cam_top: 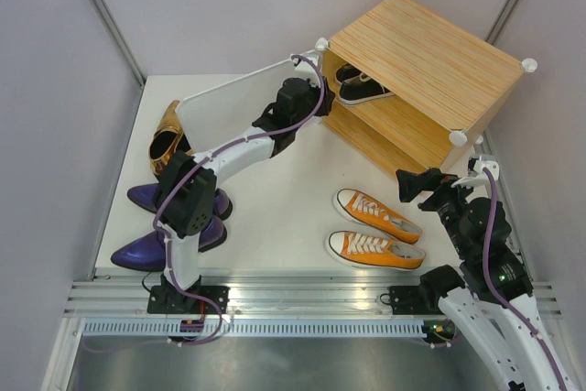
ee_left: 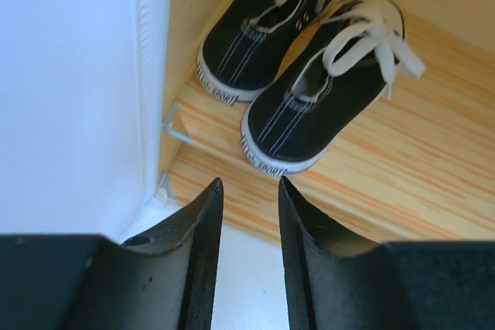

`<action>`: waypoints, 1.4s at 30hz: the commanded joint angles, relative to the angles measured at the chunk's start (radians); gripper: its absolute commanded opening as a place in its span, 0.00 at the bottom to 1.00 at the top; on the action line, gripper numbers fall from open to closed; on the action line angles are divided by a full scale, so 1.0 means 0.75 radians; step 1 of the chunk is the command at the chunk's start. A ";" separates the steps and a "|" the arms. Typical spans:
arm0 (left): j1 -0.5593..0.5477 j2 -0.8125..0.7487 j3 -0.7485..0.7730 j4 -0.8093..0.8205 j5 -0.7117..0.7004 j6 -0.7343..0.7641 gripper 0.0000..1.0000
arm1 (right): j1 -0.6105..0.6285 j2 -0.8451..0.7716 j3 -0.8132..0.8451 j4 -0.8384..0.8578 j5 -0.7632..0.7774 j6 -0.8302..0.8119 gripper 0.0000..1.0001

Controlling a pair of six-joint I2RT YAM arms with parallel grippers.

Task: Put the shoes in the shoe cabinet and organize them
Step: Place the shoe in the shoe cabinet.

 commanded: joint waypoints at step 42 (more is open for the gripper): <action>-0.049 0.384 0.536 -0.105 0.141 -0.030 0.30 | 0.008 -0.011 -0.010 0.043 0.003 -0.009 0.98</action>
